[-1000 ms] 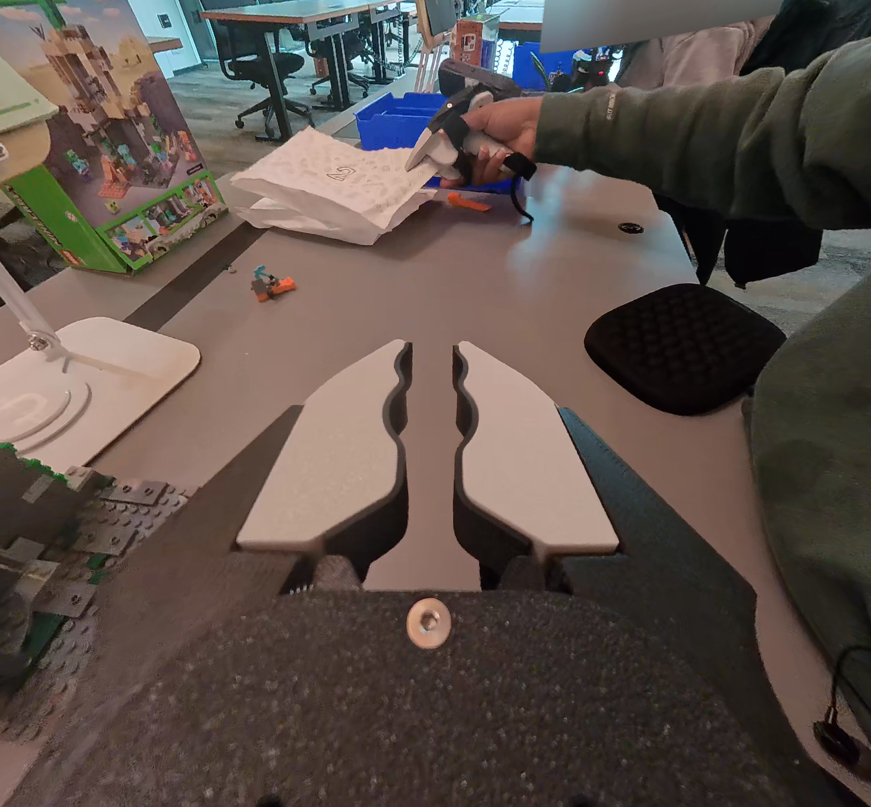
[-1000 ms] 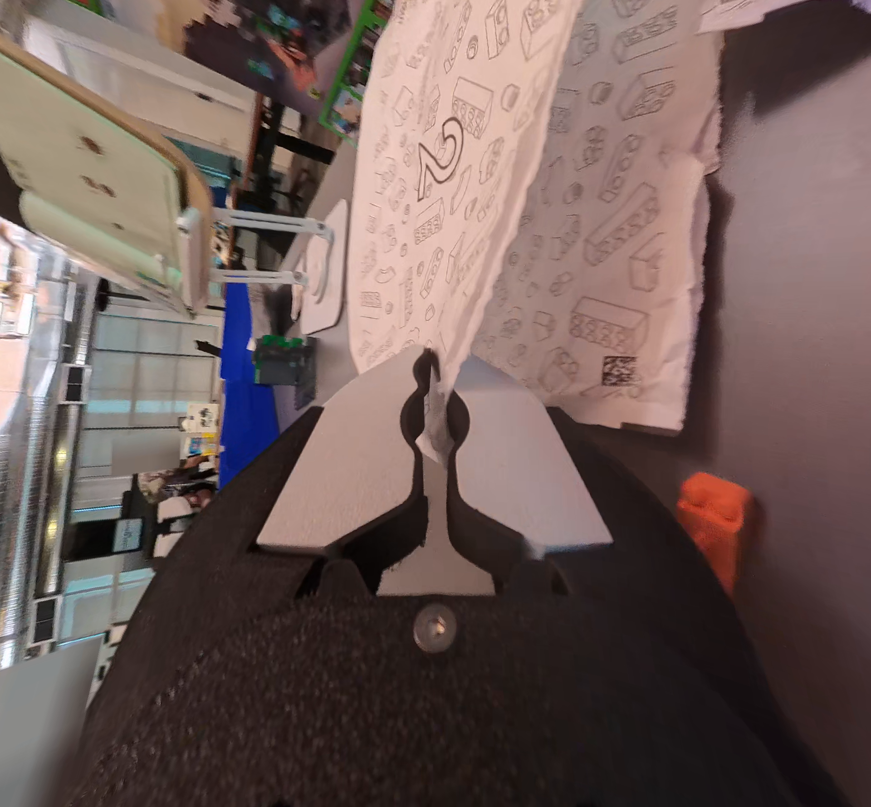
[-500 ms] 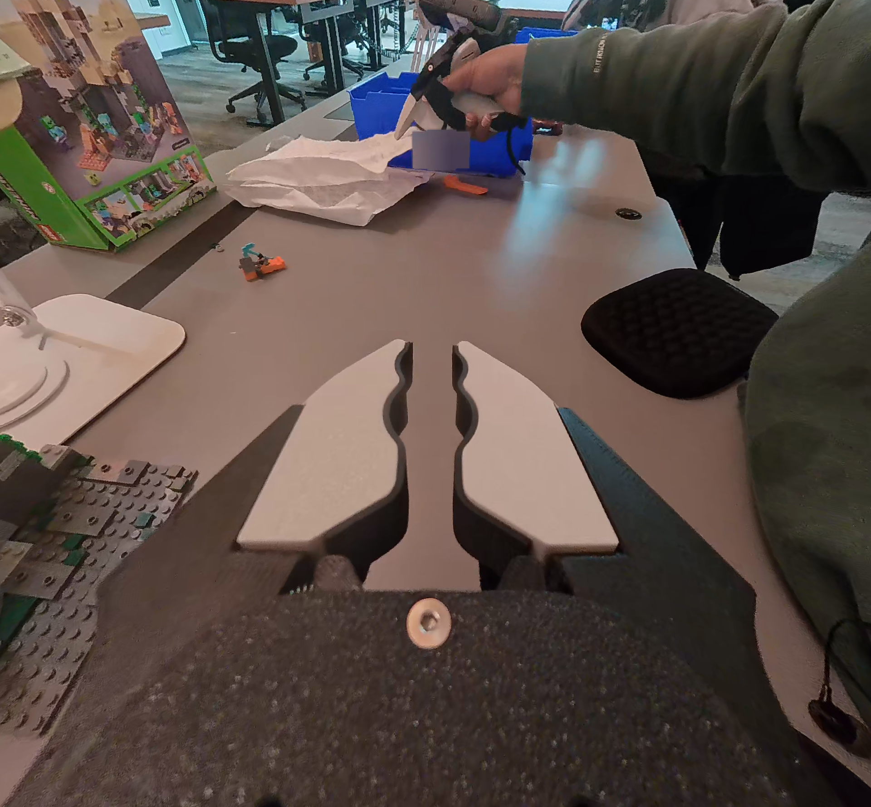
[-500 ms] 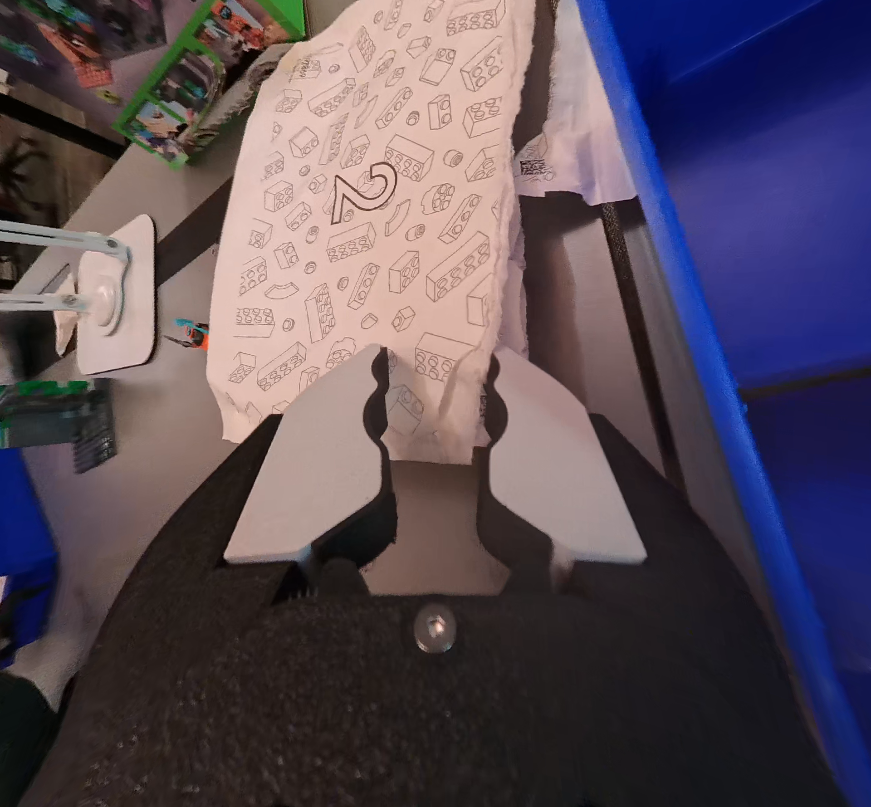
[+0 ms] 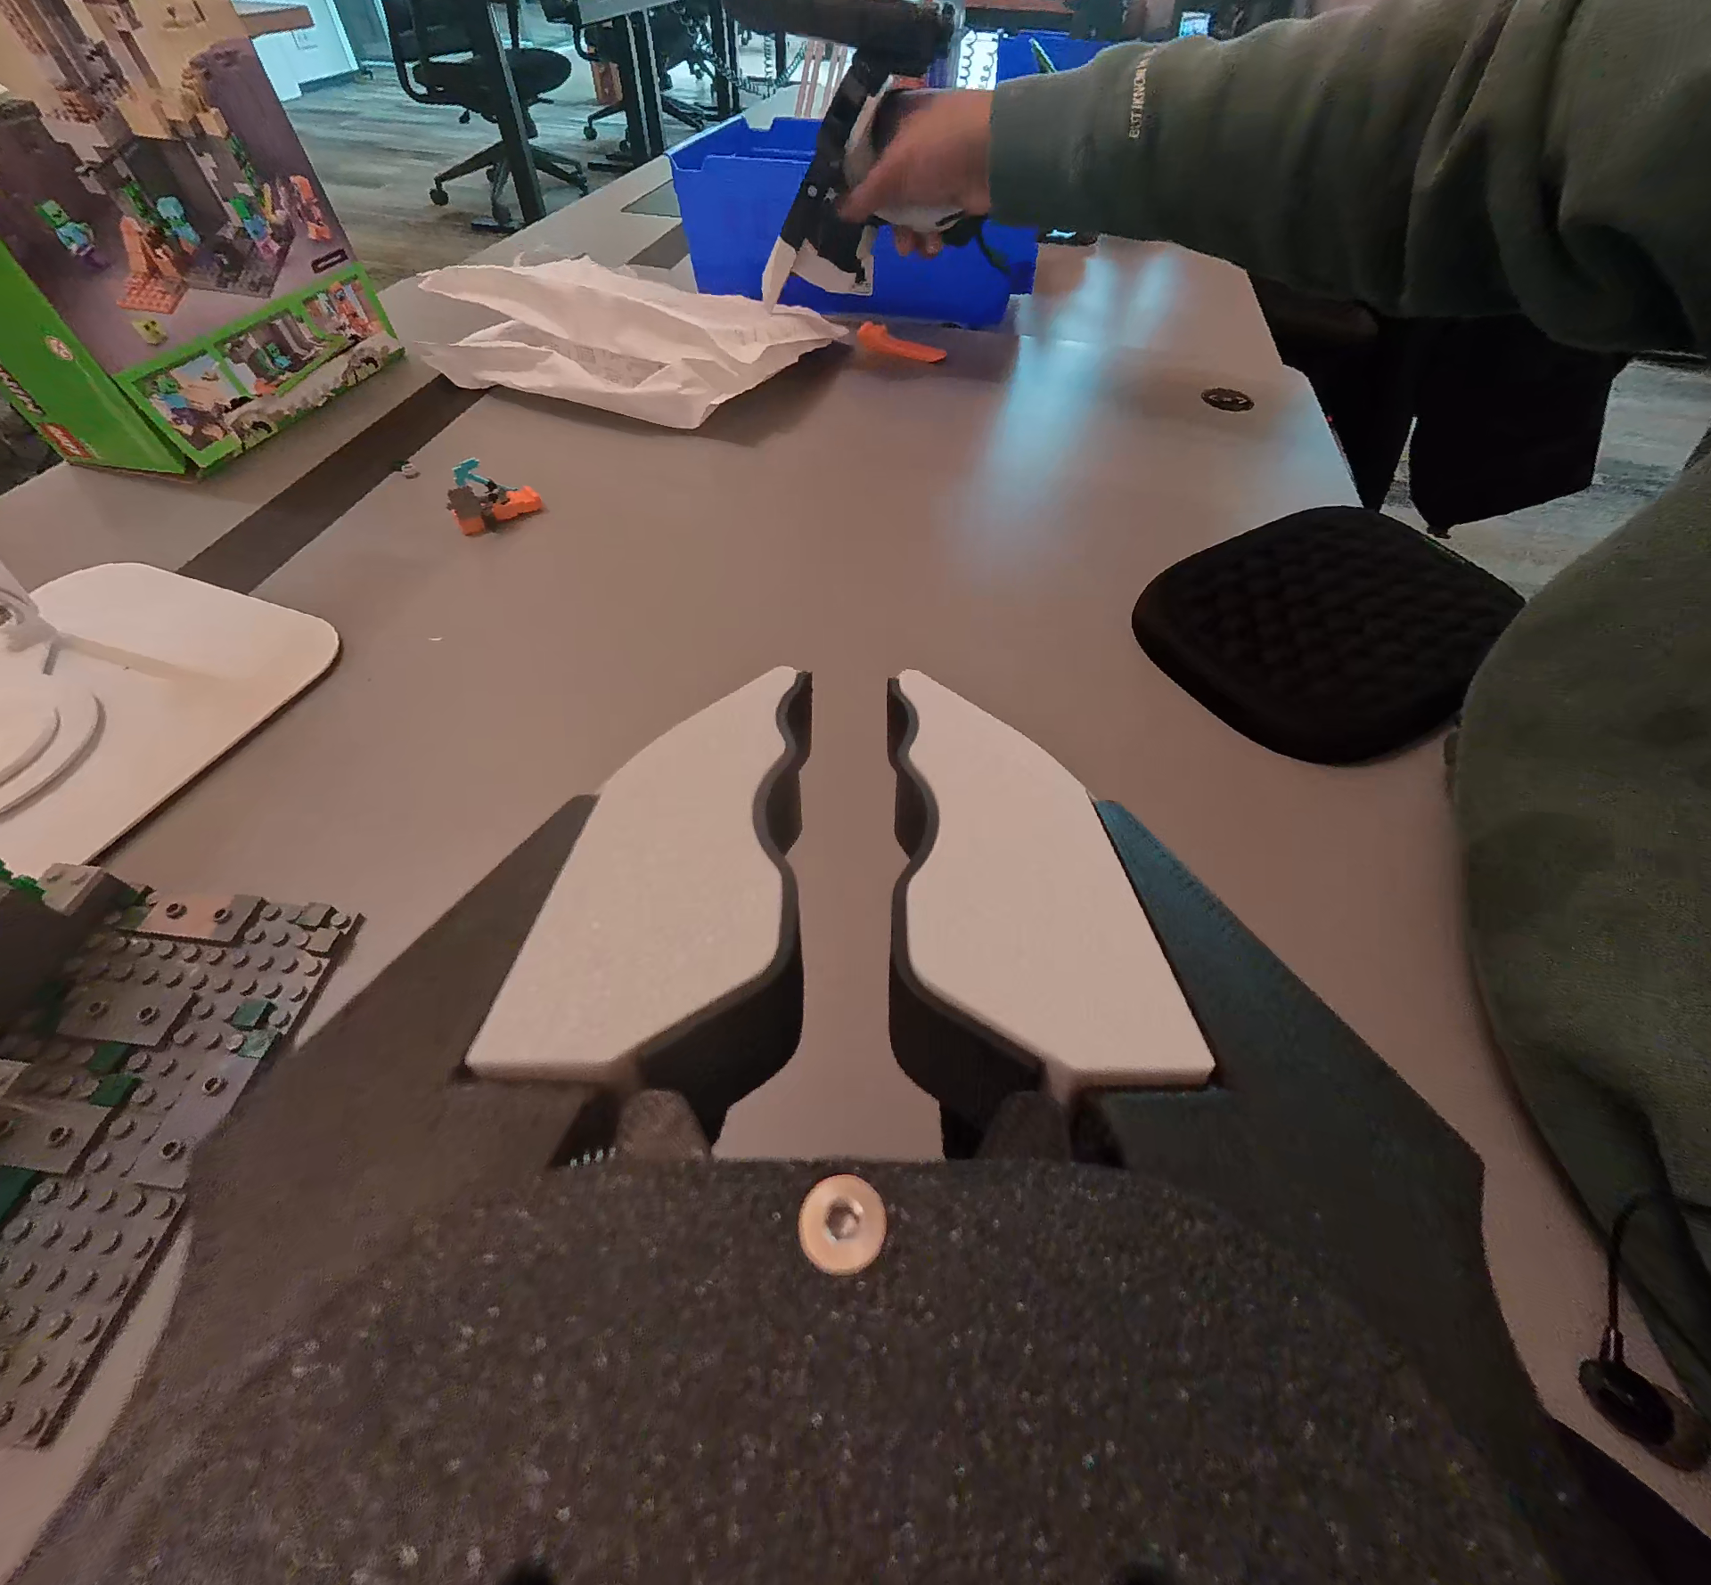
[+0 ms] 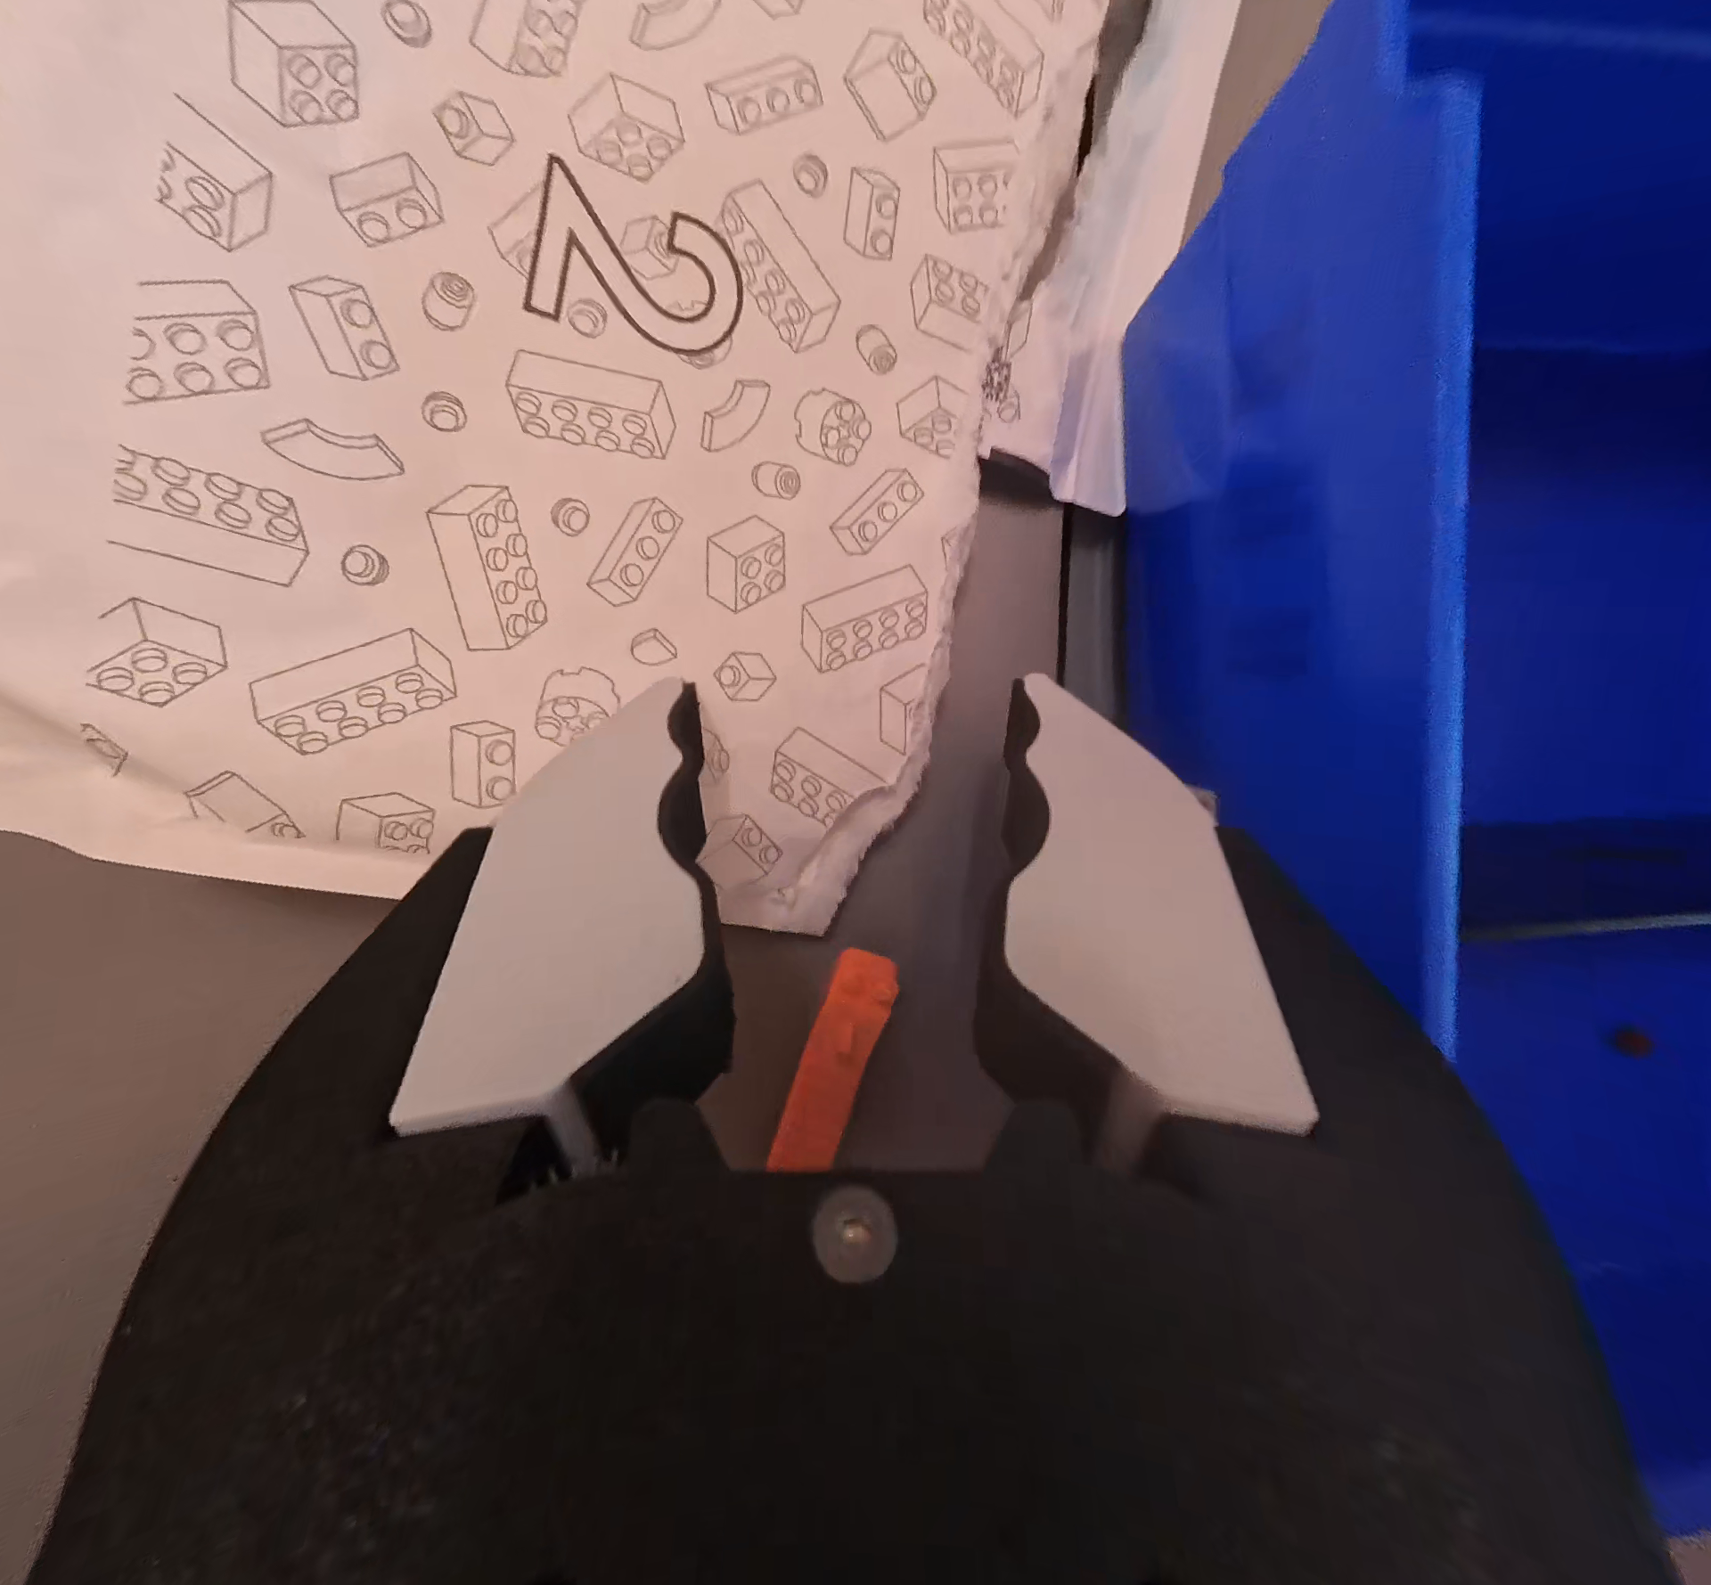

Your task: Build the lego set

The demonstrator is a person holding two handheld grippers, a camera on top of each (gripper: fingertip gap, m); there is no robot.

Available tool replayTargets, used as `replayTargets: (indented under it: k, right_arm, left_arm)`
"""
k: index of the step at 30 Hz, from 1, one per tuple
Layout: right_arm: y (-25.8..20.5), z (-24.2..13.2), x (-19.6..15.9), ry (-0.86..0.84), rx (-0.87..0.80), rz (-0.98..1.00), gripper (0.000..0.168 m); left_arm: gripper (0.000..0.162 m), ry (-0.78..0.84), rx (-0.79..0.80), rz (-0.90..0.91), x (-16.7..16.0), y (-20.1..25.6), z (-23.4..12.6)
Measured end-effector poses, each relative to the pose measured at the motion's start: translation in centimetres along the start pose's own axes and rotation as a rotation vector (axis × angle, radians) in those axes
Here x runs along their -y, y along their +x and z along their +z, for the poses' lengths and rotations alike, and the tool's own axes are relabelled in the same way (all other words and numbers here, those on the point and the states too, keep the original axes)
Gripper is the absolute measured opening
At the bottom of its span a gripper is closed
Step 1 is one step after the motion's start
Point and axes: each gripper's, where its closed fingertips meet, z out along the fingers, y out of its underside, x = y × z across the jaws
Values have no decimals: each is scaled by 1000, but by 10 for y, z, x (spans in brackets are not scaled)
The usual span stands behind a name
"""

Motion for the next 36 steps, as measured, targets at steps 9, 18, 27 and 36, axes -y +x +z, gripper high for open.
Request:
replayTargets:
  k: [9, 18, 27, 36]
  right_arm:
    - [-52, -37, 66, 229, 148, -65, 47]
    - [-110, 37, 81, 96, 93, -150, 2]
    - [-112, 69, 71, 24, 27, -379, 0]
    - [-106, 67, 84, 119, 0, -607, 0]
  left_arm:
    - [14, 1, 3, -14, -3, 1, 2]
    - [14, -34, -13, -2, -10, 8, 10]
    - [14, -34, -13, -30, -16, 7, 13]
    - [14, -55, -23, -28, -18, 11, 19]
